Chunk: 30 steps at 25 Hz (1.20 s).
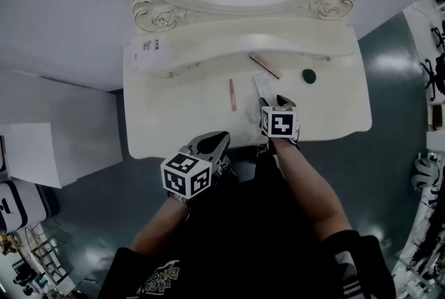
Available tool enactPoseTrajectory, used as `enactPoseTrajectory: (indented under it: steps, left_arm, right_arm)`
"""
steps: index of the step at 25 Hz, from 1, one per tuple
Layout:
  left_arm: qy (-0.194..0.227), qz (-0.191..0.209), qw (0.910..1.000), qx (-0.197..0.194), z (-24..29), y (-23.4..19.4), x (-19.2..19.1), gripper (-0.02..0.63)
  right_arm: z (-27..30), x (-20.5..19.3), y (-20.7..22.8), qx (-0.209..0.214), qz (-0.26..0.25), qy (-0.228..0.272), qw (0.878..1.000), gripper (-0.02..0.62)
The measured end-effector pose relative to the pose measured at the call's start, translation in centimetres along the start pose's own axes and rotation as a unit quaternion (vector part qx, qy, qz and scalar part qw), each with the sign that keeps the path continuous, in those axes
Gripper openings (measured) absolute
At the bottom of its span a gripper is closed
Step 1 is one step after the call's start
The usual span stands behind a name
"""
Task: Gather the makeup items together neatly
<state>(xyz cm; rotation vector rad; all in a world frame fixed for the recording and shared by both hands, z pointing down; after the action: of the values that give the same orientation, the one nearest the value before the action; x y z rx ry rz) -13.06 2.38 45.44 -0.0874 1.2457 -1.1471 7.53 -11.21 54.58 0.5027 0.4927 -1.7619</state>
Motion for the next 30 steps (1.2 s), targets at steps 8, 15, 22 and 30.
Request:
enactPoseTrajectory:
  steps: [8,15,22,30]
  left_arm:
    - [-0.011,0.013,0.9998,-0.01,-2.7,-0.6,-1.0,0.008]
    - [-0.011,0.017,0.9997,-0.01,-5.0,-1.2,-1.4,0.008]
    - [-0.009,0.019,0.9997,-0.012,-6.0,-1.3,-2.0,0.008]
    - [0.003,0.019,0.9997,-0.011,-5.6,-0.6,-1.6,0.008]
  right_arm:
    - [-0.2,-0.6,-2.6,-0.049,0.069,-0.007,0.996,0.245]
    - [-0.3,-1.0,-3.7,-0.073,0.057,-0.007,0.996,0.247]
    - [-0.4,-1.1,-3.8,-0.059,0.036,0.008,0.998,0.249]
    - [-3.5,1.5,0.4,-0.03,-0.02,0.11,0.993,0.258]
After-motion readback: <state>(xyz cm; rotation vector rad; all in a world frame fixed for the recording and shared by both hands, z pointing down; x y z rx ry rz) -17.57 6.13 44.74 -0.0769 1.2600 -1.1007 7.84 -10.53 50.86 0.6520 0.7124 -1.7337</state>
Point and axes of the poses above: the fingertips, and each gripper's own axes: z forward along the fingers, y to its right, x out of its top, the point moved 9 cm from there along -z, backward along the fingers, and after that the axes turned 11 degrees about -x, right-handed, at the moved point
